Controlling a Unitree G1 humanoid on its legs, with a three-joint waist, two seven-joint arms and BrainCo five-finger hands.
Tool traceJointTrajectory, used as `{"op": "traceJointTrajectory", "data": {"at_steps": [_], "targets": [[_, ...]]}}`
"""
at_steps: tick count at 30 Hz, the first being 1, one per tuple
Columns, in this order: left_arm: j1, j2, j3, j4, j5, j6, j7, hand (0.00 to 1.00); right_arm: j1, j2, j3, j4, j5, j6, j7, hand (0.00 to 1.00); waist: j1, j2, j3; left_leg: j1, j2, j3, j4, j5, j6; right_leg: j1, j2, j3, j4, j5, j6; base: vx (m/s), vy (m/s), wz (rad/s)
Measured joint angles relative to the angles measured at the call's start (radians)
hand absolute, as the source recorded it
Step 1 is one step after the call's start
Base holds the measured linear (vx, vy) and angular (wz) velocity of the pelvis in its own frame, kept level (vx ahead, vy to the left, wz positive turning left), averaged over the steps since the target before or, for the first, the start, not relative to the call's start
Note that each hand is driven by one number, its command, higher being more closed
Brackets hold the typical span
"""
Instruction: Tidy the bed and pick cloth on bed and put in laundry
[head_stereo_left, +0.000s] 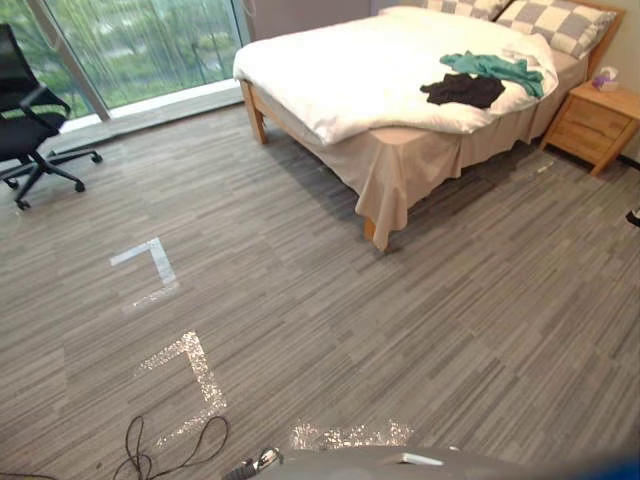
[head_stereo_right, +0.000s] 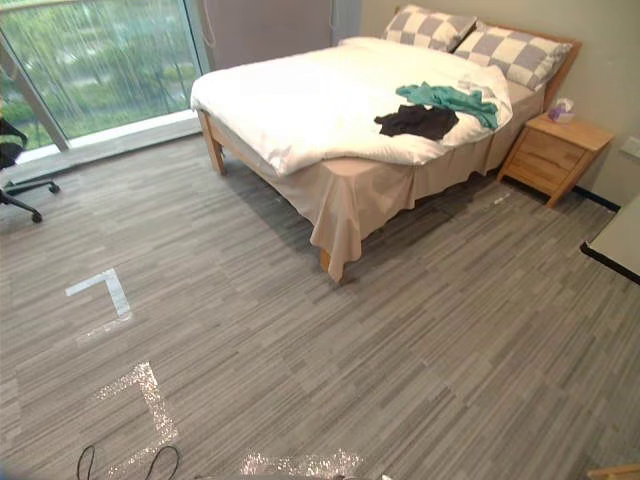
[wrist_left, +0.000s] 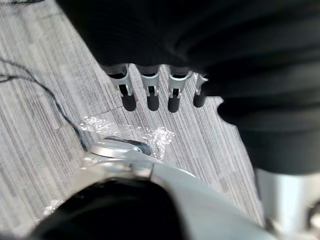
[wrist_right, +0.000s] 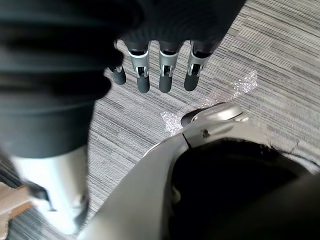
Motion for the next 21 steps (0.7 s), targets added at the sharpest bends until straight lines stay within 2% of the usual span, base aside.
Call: {"op": "traceJointTrajectory", "data": {"at_steps": [4, 9, 11, 16, 18, 21], "targets": [[-0.029, 0.001, 0.003, 0.005, 0.061, 0.000, -0.005, 0.00, -0.019, 0.007, -0.030, 0.001, -0.001, -0.022, 0.034, 0.00, -0.001, 0.000, 0.003, 0.043, -0.003, 0.000, -0.040, 0.001, 0.000, 0.039, 0.000, -0.006, -0.034, 0.001, 0.003, 0.12, 0.012, -0.01], [-0.043, 0.002, 0.012, 0.016, 0.078, 0.001, -0.020, 0.00, -0.050, 0.020, -0.062, 0.003, -0.004, -0.032, 0.045, 0.00, -0.005, -0.003, 0.013, 0.058, -0.004, -0.005, -0.052, -0.001, -0.003, 0.053, -0.001, -0.016, -0.041, 0.002, 0.013, 0.06, -0.004, 0.04], [-0.046, -0.002, 0.013, 0.016, 0.077, 0.004, -0.022, 0.00, -0.057, 0.026, -0.064, 0.000, -0.004, -0.032, 0.027, 0.00, -0.004, -0.003, 0.021, 0.066, -0.005, -0.005, -0.053, -0.003, -0.007, 0.061, -0.003, -0.017, -0.041, -0.004, 0.028, 0.00, -0.007, 0.02], [-0.045, -0.004, 0.013, 0.016, 0.077, -0.003, -0.033, 0.00, -0.056, 0.027, -0.056, -0.001, -0.004, -0.025, -0.035, 0.00, -0.006, 0.001, 0.029, 0.087, -0.006, -0.003, -0.055, -0.007, -0.013, 0.081, -0.006, -0.020, -0.041, -0.007, 0.033, -0.03, -0.017, -0.02], [-0.040, -0.004, 0.011, 0.017, 0.077, -0.037, -0.044, 0.00, -0.055, 0.027, -0.051, -0.002, -0.003, -0.017, -0.051, 0.00, -0.006, -0.001, 0.031, 0.088, -0.006, 0.003, -0.055, -0.007, -0.013, 0.080, -0.006, -0.020, -0.042, -0.007, 0.033, -0.05, -0.028, -0.06], [-0.035, 0.001, -0.007, 0.016, 0.075, -0.062, -0.072, 0.00, -0.051, 0.025, -0.032, -0.011, -0.002, -0.016, -0.064, 0.00, -0.011, -0.001, 0.032, 0.090, -0.006, 0.006, -0.055, -0.007, -0.013, 0.080, -0.007, -0.021, -0.043, -0.010, 0.029, -0.06, -0.030, -0.02]]}}
